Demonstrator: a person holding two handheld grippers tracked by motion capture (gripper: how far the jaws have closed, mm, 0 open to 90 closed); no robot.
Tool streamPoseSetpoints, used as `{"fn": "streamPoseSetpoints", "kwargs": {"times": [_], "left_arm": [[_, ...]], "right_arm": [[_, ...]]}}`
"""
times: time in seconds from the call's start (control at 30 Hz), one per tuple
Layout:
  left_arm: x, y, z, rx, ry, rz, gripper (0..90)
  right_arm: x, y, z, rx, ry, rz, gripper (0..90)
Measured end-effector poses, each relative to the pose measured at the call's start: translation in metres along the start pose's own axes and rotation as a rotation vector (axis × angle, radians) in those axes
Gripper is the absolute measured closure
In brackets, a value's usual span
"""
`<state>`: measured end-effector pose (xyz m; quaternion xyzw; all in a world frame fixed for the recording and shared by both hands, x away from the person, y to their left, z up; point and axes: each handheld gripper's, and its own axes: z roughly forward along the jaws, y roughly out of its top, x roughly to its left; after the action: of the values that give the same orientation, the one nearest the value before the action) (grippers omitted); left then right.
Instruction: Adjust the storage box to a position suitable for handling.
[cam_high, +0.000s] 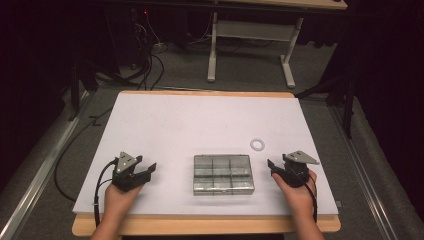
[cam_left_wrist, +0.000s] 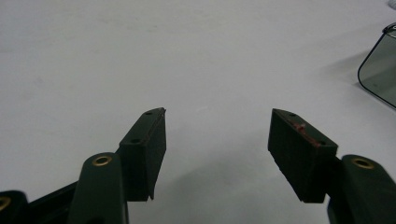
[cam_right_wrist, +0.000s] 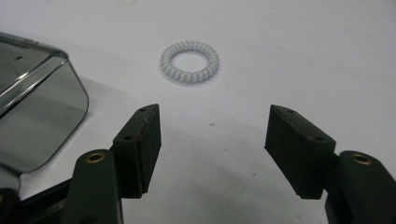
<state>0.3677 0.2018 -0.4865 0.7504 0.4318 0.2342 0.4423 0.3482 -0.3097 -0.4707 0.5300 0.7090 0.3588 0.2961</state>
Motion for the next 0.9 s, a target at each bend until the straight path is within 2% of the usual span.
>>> {"fn": "streamPoseSetpoints", "kwargs": {"times": [0.17, 0.27, 0.6, 0.73, 0.9], "left_arm": [[-0.002, 0.001, 0.002, 0.024, 0.007, 0.021, 36.8], [-0.002, 0.001, 0.002, 0.024, 0.007, 0.020, 36.3], [-0.003, 0.001, 0.003, 0.035, 0.000, 0.027, 35.3], [-0.003, 0.001, 0.003, 0.036, 0.000, 0.034, 35.4], [-0.003, 0.001, 0.003, 0.036, -0.002, 0.034, 35.3]], "right_arm": [[-0.004, 0.008, 0.012, -0.007, -0.021, 0.028, 35.9], [-0.003, 0.014, 0.018, 0.008, -0.028, 0.022, 38.1], [-0.003, 0.029, 0.041, 0.046, -0.019, 0.023, 44.1], [-0.003, 0.037, 0.049, 0.050, -0.010, 0.045, 47.9], [0.000, 0.044, 0.058, 0.064, -0.011, 0.031, 50.7]]}}
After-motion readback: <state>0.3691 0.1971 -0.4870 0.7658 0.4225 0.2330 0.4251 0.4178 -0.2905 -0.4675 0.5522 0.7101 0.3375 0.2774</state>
